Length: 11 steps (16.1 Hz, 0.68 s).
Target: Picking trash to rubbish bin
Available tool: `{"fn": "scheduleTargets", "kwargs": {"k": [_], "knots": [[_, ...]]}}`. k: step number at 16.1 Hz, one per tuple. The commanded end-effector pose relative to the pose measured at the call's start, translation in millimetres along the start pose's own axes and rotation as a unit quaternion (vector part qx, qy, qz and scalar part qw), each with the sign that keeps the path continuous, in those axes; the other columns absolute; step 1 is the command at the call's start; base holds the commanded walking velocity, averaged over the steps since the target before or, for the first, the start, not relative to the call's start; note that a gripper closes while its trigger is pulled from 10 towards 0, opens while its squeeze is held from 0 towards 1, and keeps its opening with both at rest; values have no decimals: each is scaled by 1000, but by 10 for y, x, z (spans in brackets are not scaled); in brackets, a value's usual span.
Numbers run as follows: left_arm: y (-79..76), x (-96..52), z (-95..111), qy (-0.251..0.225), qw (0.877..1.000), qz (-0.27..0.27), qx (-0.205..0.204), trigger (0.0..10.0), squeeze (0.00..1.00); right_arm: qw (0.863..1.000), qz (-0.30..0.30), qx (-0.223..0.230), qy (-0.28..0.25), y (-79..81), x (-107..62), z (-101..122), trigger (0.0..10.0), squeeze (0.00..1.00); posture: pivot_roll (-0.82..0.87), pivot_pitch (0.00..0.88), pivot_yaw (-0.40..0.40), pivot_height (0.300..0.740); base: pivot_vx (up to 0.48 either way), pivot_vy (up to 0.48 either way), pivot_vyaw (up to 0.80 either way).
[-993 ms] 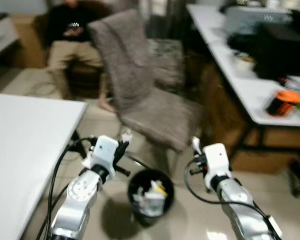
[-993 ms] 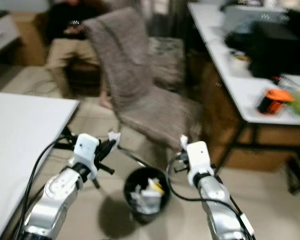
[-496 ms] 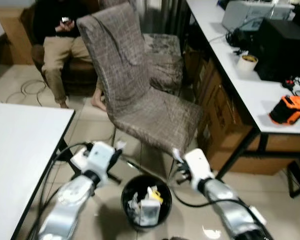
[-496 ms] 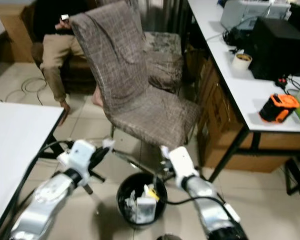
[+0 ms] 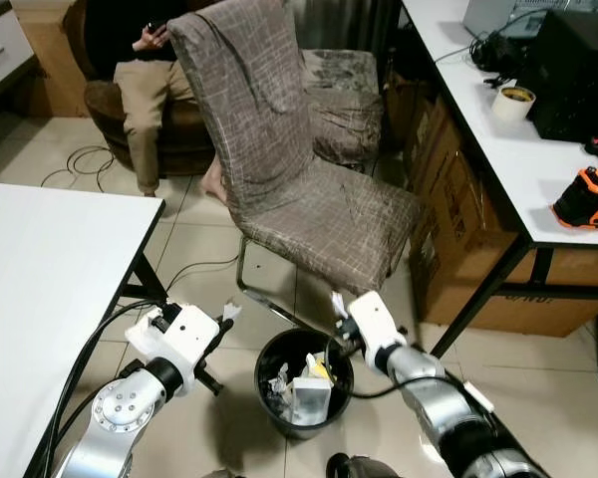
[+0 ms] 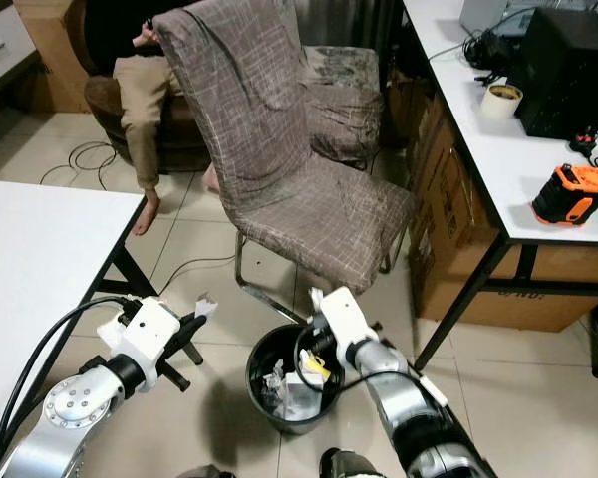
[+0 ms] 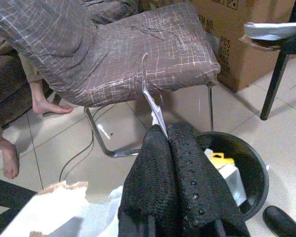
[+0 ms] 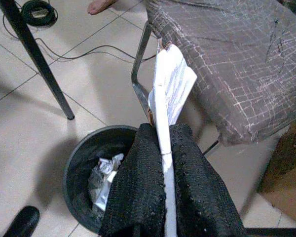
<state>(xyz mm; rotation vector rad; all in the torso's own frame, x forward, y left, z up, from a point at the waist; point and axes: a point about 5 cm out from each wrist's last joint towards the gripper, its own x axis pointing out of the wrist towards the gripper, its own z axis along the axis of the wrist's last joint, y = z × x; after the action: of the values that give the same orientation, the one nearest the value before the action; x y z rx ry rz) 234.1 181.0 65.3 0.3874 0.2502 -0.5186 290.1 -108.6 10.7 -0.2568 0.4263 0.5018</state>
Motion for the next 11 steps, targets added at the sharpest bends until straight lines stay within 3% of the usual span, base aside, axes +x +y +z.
{"fn": "scheduleTargets", "kwargs": {"k": [1,2,11], "knots": [[9,0,59,-12,1000,-5,15,10000,0,1000,0,13,-8,-5,20,20,10000,675,-13,149,0,740,0,0,0],[18,3,71,-13,1000,-4,16,10000,0,1000,4,20,-10,-9,35,40,10000,1000,-13,149,0,740,0,0,0],[57,28,94,-15,1000,5,9,10000,0,998,27,51,-20,-15,102,98,10000,1000,-17,157,-1,740,0,0,0]]}}
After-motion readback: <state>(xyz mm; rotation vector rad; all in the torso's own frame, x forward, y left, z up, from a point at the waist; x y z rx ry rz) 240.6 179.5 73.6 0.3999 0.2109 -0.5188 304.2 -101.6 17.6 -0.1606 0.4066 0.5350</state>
